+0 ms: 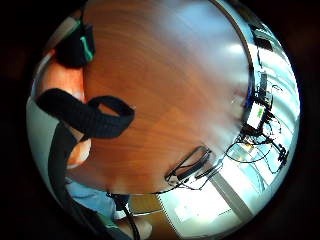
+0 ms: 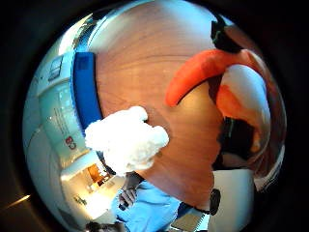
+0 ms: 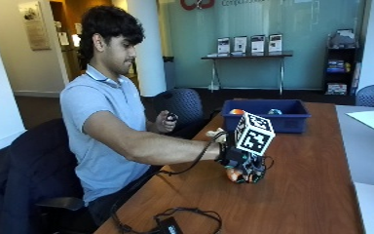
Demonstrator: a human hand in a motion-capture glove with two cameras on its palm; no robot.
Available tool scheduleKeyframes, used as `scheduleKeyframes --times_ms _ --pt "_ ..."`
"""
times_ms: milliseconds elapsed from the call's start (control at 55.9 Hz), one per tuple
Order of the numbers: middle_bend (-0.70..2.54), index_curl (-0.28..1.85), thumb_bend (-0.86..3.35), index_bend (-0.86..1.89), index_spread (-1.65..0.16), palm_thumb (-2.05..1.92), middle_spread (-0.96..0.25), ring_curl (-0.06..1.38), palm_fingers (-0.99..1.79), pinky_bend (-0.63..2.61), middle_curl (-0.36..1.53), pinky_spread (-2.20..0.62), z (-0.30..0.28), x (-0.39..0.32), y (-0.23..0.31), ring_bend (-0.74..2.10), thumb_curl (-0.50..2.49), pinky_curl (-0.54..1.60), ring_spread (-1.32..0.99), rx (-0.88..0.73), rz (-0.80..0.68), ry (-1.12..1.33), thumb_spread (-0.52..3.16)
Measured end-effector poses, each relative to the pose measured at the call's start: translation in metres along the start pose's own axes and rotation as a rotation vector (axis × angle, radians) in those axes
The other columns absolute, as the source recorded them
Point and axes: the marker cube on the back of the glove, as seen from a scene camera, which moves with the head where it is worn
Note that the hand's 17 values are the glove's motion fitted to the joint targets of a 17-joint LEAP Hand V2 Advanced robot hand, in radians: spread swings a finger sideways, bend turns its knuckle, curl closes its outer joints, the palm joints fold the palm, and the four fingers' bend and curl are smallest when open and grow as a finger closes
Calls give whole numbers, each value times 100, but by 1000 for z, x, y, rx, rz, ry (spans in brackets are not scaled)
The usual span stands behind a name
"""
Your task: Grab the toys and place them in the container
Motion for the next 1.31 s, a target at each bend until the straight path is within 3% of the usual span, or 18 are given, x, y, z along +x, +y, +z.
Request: scheduleKeyframes --times_ms 304,537,698,841,1092,1307 --pt "41 28 61 19 -29 74 4 53 63 126 43 -26 -9 3 -6 100 56 38 -15 69 33 -90 155" --pt "42 32 58 18 -29 76 3 56 60 126 48 -27 -94 -26 -7 100 64 39 -18 225 28 -169 146" --pt "42 34 56 18 -28 76 2 57 59 127 52 -26 -167 -128 -9 100 68 40 -19 313 -104 -126 143" --pt "41 35 54 18 -28 76 2 58 59 127 54 -27 -195 -237 -11 100 71 40 -19 334 -273 -72 141" --pt "40 38 52 18 -27 76 2 60 58 127 59 -27 -178 -384 -22 100 77 40 -20 280 -454 -22 137" --pt "39 39 50 18 -28 75 2 61 58 127 62 -27 -146 -442 -32 100 80 40 -20 181 -489 43 134"
